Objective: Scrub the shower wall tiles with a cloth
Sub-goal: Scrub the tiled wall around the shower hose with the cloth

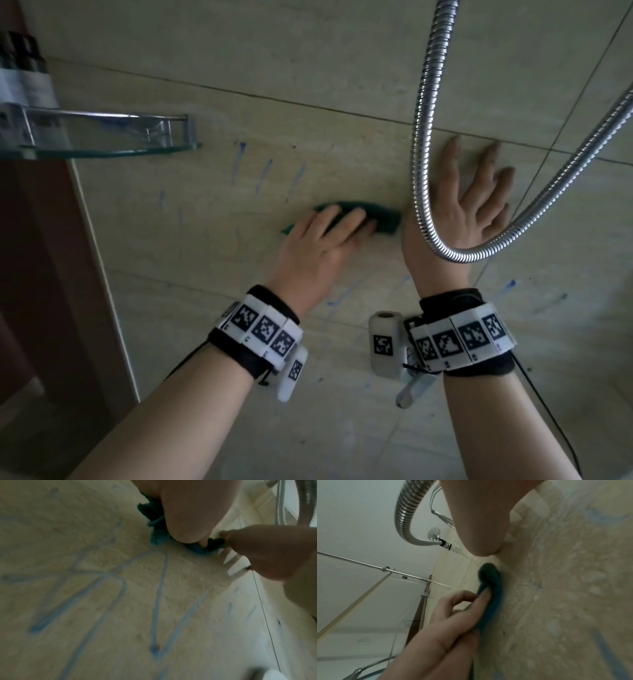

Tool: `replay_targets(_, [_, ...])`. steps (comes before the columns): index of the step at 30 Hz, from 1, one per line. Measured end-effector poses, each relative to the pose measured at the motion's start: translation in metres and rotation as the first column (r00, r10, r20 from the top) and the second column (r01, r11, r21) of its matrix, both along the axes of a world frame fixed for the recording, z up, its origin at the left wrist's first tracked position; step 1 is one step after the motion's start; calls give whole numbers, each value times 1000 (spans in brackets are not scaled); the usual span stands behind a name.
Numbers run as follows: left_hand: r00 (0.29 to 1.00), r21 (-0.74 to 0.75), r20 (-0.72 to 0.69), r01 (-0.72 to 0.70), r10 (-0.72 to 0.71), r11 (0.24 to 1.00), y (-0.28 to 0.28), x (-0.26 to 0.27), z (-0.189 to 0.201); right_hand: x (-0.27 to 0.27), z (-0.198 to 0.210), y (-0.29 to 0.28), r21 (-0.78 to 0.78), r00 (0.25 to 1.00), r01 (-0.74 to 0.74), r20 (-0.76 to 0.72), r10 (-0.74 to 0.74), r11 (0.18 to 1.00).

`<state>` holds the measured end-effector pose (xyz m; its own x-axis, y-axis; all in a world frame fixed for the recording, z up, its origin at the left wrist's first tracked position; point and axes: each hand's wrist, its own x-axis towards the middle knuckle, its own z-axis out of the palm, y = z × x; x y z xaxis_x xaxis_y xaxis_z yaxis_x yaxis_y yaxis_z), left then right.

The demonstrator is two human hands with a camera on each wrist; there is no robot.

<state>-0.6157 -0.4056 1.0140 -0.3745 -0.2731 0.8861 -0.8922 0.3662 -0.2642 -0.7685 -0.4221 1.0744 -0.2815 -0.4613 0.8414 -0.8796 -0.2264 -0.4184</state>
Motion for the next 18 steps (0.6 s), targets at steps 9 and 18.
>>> replay_targets(9, [949,1,-315,7,-6,1000,21,21,90,26,5,24,-65,978,-203,-56,200,977])
replay_targets(18, [820,48,-525,-240,229,970,32,82,90,46,9,10,-3,962,-191,-202,187,982])
